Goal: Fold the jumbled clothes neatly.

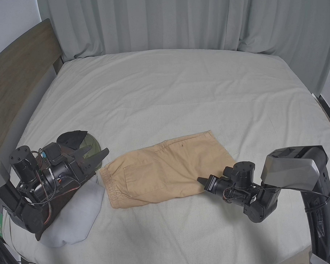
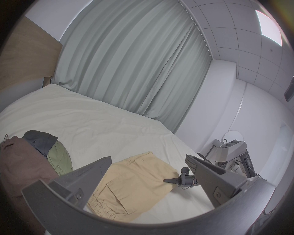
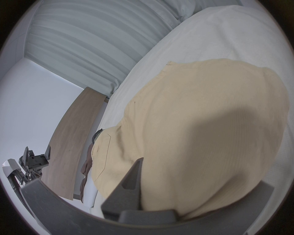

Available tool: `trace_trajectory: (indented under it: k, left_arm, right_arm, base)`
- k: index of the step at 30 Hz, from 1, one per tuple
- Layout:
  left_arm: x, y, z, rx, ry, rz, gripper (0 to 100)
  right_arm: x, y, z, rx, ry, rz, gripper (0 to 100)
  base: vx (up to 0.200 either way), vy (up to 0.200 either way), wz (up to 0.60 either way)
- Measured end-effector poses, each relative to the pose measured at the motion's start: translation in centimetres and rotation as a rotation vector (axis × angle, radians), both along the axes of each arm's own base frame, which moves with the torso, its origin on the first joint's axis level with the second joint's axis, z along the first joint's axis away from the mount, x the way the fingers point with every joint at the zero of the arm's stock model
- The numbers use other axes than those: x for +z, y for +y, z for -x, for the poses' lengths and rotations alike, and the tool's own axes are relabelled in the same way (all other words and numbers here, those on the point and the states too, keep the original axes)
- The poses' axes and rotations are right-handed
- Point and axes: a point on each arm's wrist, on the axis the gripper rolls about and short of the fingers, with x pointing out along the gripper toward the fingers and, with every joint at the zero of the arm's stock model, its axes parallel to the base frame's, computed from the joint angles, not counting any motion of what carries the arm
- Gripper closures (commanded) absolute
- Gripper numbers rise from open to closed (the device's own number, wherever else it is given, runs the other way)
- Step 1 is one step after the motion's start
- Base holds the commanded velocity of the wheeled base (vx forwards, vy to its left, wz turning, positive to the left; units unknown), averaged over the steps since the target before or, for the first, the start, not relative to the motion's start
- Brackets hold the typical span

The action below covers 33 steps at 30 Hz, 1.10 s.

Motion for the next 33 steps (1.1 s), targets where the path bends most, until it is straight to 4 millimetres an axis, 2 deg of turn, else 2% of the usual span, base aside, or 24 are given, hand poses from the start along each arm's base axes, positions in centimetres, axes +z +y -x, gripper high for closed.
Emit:
trace_trajectory:
  k: [12,26,33]
  left_arm:
    - [-0.1,0.0,0.0,0.0,0.003,0.0,0]
    - [-0.2,0.0,0.0,-0.002,0.006,-0.002,0]
    - [-0.2,-0.1,0.0,-0.003,0.006,-0.001,0]
  right_arm:
    - [1.0,-1.2,2.8,-0.027,0.052,0.039,100]
    - [1.4,-2.7,8.4,-0.029,0.173,0.124,100]
    - [1.6,-3.2,10.2,-0.024,0.171,0.13,100]
  base:
    - [0.0,0.0,0.0]
    - [0.0,0.0,0.0]
    - [0.0,0.0,0.0]
